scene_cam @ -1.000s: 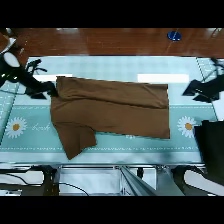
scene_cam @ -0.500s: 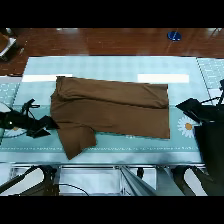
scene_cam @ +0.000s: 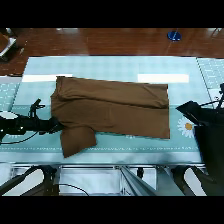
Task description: Fold the shirts.
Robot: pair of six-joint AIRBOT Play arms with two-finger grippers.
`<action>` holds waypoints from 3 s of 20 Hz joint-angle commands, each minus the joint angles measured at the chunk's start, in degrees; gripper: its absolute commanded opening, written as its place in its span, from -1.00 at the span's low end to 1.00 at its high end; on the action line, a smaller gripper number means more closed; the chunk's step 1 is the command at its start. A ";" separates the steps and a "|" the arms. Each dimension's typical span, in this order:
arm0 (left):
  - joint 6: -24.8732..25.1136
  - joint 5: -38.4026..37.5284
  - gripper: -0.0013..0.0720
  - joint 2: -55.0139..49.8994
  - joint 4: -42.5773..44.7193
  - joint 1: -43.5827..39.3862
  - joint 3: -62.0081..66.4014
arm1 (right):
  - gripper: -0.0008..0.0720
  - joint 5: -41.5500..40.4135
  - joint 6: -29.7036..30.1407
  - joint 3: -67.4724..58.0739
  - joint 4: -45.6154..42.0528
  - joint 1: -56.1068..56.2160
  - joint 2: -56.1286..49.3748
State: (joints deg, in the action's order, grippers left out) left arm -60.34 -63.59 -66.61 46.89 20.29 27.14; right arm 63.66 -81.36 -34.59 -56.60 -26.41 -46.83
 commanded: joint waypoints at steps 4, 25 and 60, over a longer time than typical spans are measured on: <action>3.08 -2.25 -0.89 0.15 -1.95 -1.01 -0.28 | 0.72 13.88 -5.64 5.62 -13.27 -1.07 0.09; 3.28 -6.21 -0.89 0.31 -8.50 -0.15 4.09 | -0.92 6.73 6.29 -3.65 0.85 10.10 -18.40; -14.80 4.61 0.95 -16.57 1.46 2.10 39.34 | 0.73 -8.63 -1.16 -21.62 5.33 1.60 -37.29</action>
State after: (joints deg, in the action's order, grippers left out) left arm -80.75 -71.07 -93.10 55.33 22.37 81.34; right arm 57.82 -82.46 -60.77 -52.69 -24.84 -83.07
